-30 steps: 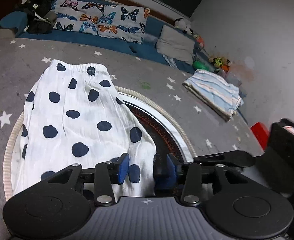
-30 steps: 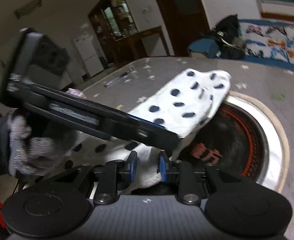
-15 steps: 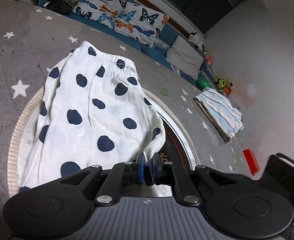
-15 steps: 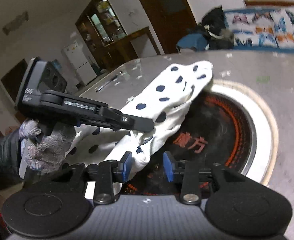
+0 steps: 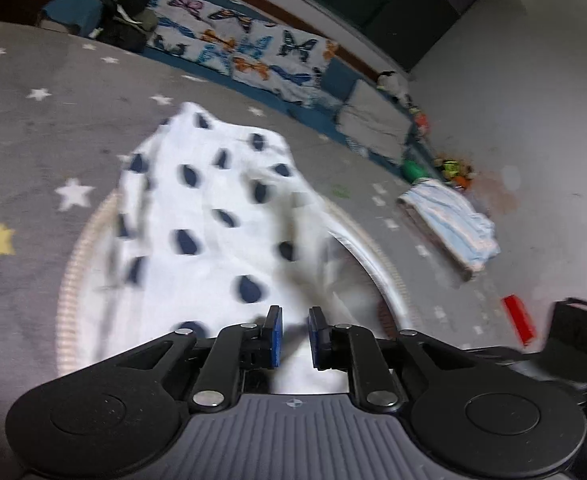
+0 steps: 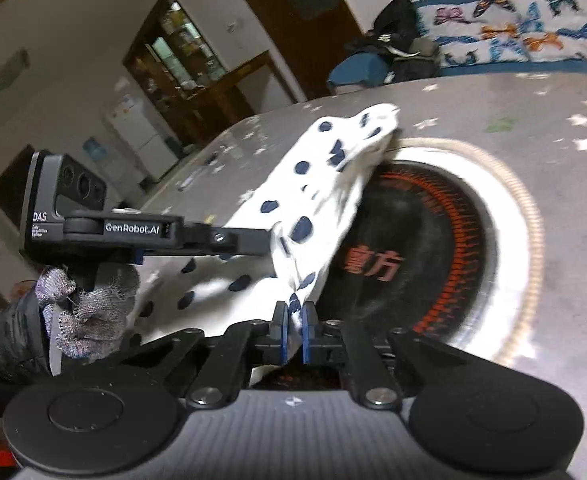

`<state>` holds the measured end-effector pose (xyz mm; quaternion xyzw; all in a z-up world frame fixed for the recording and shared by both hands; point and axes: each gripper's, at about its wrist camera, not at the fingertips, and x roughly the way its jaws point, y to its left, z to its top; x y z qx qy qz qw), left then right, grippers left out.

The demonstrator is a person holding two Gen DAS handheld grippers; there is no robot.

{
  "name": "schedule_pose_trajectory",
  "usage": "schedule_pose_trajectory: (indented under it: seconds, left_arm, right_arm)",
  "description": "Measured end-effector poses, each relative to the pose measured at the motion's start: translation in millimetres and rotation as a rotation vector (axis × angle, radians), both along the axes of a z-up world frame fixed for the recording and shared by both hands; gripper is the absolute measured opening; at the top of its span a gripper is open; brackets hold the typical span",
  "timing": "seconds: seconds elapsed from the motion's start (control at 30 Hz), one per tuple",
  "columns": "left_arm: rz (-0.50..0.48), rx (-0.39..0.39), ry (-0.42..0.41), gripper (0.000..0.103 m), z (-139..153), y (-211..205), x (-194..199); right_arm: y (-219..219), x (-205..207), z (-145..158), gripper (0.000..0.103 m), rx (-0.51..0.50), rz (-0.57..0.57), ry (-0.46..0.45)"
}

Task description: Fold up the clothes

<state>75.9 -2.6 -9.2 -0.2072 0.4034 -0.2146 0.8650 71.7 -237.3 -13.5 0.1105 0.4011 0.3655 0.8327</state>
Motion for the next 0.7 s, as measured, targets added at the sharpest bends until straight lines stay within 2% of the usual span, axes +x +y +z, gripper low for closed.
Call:
schedule_pose_trajectory:
  seconds: [0.1,0.3,0.6,0.67,0.7]
  left_arm:
    - [0.042,0.056,-0.003,0.015,-3,10,-3]
    - [0.122,0.274,-0.102,0.013,5,16,-12]
    - [0.175,0.386,-0.148,0.017,10,13,-7]
    - [0.191,0.407,-0.163,0.028,11,12,-4]
    - [0.193,0.42,-0.17,0.029,11,12,-1]
  right_arm:
    - [-4,-3,-2,0.006,-0.028,-0.028,0.013]
    - [-6,-8,-6,0.006,-0.07,-0.058,0.031]
    - [-2,-8,-3,0.006,-0.098,-0.067,0.036]
    - [-2,-9,-3,0.006,-0.103,-0.069,0.036]
    - [-2,-9,-3,0.006,-0.104,-0.069,0.037]
